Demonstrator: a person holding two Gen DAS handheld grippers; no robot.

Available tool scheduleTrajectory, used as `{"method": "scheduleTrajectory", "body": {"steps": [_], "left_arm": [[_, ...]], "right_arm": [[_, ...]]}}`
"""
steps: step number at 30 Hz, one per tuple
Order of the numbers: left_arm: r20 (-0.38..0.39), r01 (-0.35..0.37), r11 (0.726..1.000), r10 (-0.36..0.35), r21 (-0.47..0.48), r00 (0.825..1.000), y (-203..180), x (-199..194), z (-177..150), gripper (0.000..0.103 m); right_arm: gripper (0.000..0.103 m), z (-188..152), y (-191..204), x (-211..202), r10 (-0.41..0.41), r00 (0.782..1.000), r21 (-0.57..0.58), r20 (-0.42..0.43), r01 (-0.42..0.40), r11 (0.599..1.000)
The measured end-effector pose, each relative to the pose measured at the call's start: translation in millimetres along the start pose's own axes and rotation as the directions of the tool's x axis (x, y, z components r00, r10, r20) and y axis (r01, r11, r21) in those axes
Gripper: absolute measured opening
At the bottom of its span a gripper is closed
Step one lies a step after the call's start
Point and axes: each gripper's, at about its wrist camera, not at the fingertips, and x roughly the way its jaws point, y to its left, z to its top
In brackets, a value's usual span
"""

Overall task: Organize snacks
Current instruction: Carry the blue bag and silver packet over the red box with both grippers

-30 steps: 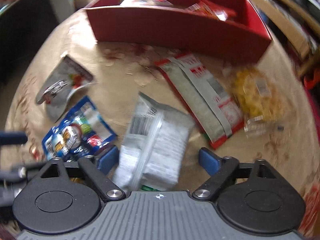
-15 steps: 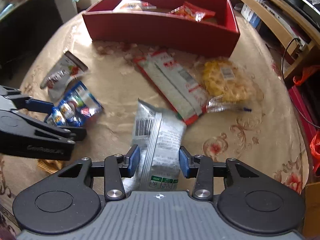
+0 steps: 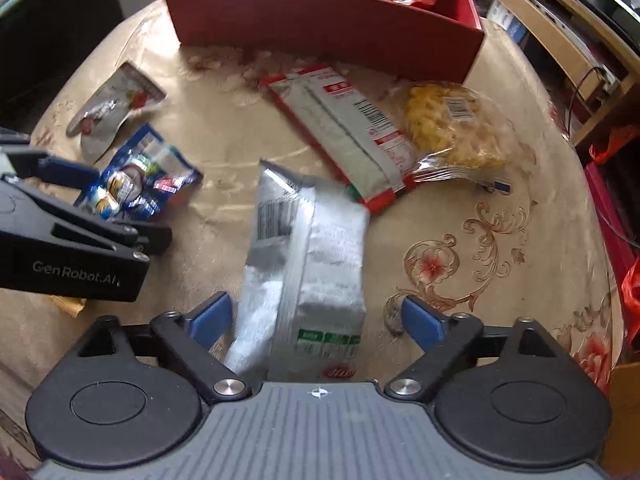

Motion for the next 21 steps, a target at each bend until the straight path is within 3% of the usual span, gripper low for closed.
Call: {"method": "scheduleTrajectory", "body": {"steps": [3,7,15,21], "left_arm": [[0.01,0.004,1.0,-0.004,0.0,1.0,0,-3,0,0.065],[0.016,0.018,1.0,-0.018,-0.016,1.0,2,-12,-4,0.064],[0.079,0.07,0.997,-0.066,-0.039,0.995,8,-41,-5,0.064],[0.067,0.092,0.995,-0.089,-0.029,0.994,5,-40,-6,0.064]], "right_arm": [[0.063,0,-3,-6,0.017,1.0,0.016,0.01,-0.017,1.0],[0.047,-2,-5,-18,0.041,0.999,0.04,0.026,-0.042,0.998],[0.04,-5,-11,-43,0.051,0.995,0.097,0.085,-0.059,0.994],[0.042,-14,-6,-45,0.047,0.996,0.093,0.078,-0.054,0.994]]}}
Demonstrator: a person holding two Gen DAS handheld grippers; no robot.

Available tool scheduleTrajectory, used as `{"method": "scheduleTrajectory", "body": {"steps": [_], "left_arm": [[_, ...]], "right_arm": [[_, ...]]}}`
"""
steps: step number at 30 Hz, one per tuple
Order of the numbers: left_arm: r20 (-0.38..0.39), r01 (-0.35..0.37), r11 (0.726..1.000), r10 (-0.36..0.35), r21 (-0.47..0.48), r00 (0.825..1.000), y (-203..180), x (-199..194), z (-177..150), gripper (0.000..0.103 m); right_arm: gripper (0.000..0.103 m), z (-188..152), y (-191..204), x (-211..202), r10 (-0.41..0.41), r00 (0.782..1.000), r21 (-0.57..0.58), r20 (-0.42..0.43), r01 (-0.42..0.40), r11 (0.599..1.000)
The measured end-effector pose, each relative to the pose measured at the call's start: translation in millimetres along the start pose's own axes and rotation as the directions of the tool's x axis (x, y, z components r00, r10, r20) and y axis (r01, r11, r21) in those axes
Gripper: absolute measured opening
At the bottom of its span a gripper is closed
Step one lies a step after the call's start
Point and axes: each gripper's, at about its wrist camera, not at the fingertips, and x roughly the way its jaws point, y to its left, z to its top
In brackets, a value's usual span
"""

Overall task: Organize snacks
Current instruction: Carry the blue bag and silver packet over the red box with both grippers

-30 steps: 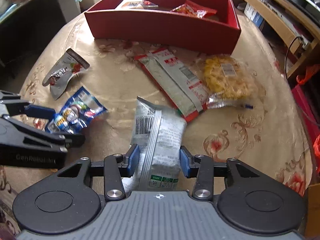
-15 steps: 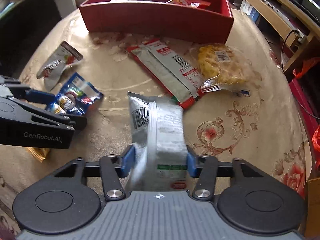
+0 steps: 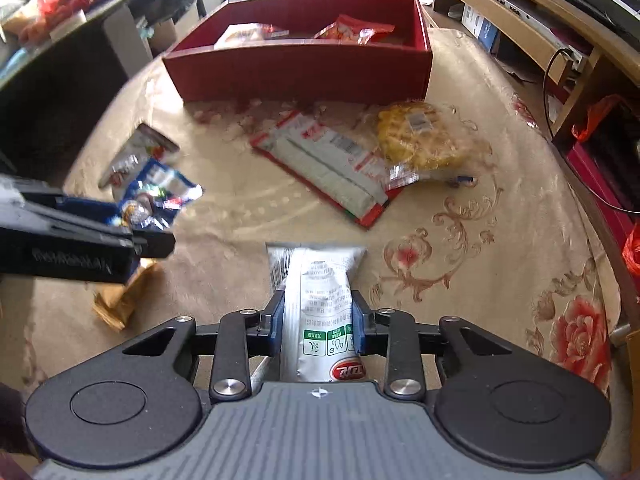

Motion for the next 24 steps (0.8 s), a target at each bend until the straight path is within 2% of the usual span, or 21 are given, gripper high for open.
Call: {"method": "scheduleTrajectory", "body": {"steps": [2,4,6,8,9,11,12,16,18,24], "left_arm": [[-0.012,0.005,1.0,-0.005,0.01,1.0,-4,2,-3,0.064],[-0.025,0.006,1.0,-0.006,0.027,1.0,-8,5,-6,0.064],[-0.033,0.005,0.999,-0.004,0.041,0.999,-11,8,-8,0.064],[-0.04,0.004,0.999,-0.002,0.047,0.999,-11,10,-9,0.064],[-0.043,0.006,0.999,-0.004,0.045,0.999,-11,10,-8,0.064],[-0.047,0.009,0.999,-0.007,0.04,0.999,-9,10,-8,0.064],[-0.046,0.01,0.999,-0.009,0.038,0.999,-9,9,-7,0.064],[-0.032,0.024,0.999,-0.023,0.032,0.999,-7,2,-6,0.064],[-0.017,0.033,0.999,-0.033,0.03,0.999,-7,-4,-6,0.064],[0.008,0.04,0.999,-0.04,0.013,0.999,-2,-12,-4,0.064]], "right_arm": [[0.056,-4,3,11,-0.008,0.999,-0.021,-0.048,0.007,1.0],[0.085,-8,7,23,-0.035,0.995,-0.052,-0.09,0.031,0.998],[0.097,-11,12,31,-0.066,0.993,-0.095,-0.093,0.058,0.994],[0.098,-11,12,34,-0.079,0.994,-0.086,-0.074,0.073,0.994],[0.097,-11,8,35,-0.063,0.995,-0.052,-0.08,0.059,0.997],[0.082,-10,5,30,-0.07,0.995,-0.026,-0.067,0.068,0.997],[0.066,-11,4,26,-0.075,0.995,-0.023,-0.06,0.073,0.997],[0.044,-15,-3,15,-0.049,0.998,0.04,-0.043,0.051,0.998],[0.038,-14,-1,8,-0.047,0.999,0.048,-0.021,0.048,0.998],[0.033,-15,1,2,-0.041,0.999,0.058,0.0,0.041,0.997]]}}
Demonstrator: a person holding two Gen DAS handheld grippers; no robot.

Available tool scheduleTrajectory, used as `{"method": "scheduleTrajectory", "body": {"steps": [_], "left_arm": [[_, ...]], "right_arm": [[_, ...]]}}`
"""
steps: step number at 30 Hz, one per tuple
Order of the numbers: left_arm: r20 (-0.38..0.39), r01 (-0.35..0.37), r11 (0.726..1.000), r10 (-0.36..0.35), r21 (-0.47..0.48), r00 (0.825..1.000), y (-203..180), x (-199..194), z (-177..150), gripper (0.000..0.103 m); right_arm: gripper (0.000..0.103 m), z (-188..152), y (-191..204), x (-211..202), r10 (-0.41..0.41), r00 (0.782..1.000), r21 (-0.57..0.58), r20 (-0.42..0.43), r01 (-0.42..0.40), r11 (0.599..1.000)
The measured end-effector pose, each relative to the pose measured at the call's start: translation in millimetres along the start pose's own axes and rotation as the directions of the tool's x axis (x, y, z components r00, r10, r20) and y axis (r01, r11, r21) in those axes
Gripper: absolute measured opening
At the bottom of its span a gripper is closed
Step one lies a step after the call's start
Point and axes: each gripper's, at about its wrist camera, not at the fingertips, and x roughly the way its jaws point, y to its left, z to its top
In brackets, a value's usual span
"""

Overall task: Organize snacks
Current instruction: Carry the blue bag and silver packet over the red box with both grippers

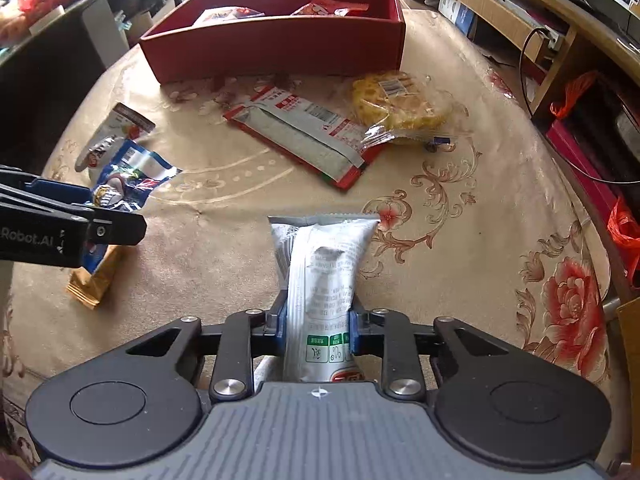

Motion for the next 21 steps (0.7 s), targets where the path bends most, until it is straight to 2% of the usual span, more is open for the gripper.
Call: {"method": "scheduleTrajectory", "body": {"steps": [5,10,21], "left_arm": [[0.001,0.002,1.0,-0.002,-0.016,1.0,3,0,1,0.064],[0.011,0.028,0.999,-0.027,-0.042,1.0,5,-5,4,0.064],[0.098,0.036,0.996,-0.028,-0.077,0.995,8,-21,34,0.064]], "right_arm": [[0.032,3,-11,-13,0.027,0.999,0.05,0.041,-0.029,0.998],[0.032,11,-17,-33,0.068,0.991,0.094,0.119,-0.079,0.992],[0.032,57,-12,-35,0.116,0.967,0.108,0.227,-0.143,0.984]]}}
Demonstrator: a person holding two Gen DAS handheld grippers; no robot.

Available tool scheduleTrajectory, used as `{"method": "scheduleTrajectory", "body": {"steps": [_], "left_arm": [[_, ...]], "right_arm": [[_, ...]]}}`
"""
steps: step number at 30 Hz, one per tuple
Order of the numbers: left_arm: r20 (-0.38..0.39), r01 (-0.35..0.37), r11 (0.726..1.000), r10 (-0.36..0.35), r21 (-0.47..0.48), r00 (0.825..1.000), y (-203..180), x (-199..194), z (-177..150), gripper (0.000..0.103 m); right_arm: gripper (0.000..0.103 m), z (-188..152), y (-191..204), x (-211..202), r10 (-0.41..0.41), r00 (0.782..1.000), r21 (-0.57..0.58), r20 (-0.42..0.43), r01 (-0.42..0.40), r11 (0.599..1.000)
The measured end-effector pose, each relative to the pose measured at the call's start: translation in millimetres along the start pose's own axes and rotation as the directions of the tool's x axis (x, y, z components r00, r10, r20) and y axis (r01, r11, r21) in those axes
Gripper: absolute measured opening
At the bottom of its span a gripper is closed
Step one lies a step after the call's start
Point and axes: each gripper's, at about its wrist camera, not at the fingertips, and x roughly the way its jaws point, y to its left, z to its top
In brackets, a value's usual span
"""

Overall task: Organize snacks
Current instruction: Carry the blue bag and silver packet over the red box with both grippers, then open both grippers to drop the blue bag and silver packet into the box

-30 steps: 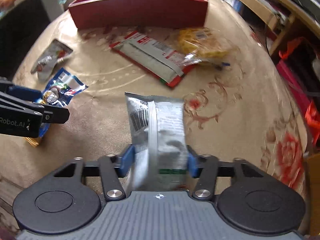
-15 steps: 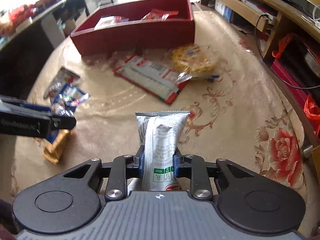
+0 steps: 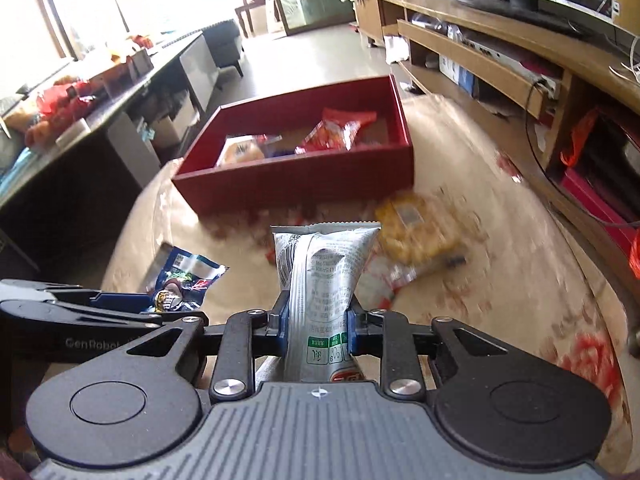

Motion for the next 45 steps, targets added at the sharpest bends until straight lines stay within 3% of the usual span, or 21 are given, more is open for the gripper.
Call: {"method": "scheduleTrajectory", "body": {"steps": [14,21,34,45], "left_arm": [[0.142,-0.057,0.998,0.061,-0.03,0.988,4,6,76,0.064],[0.153,-0.085,0.996,0.09,-0.036,0.984,6,34,107,0.064],[0.162,-0.123,0.992,0.126,-0.026,0.979,6,74,135,0.064],[0.152,-0.131,0.99,0.136,-0.043,0.979,14,104,142,0.064]], "right_arm": [[0.032,70,4,30,-0.006,0.995,-0.024,0.102,0.009,1.0],[0.032,102,0,53,-0.012,0.991,-0.036,0.13,0.017,0.999],[0.032,130,-5,92,-0.045,0.987,-0.062,0.154,0.055,0.997],[0.033,135,-11,129,-0.061,0.99,-0.072,0.126,0.07,0.995]]}}
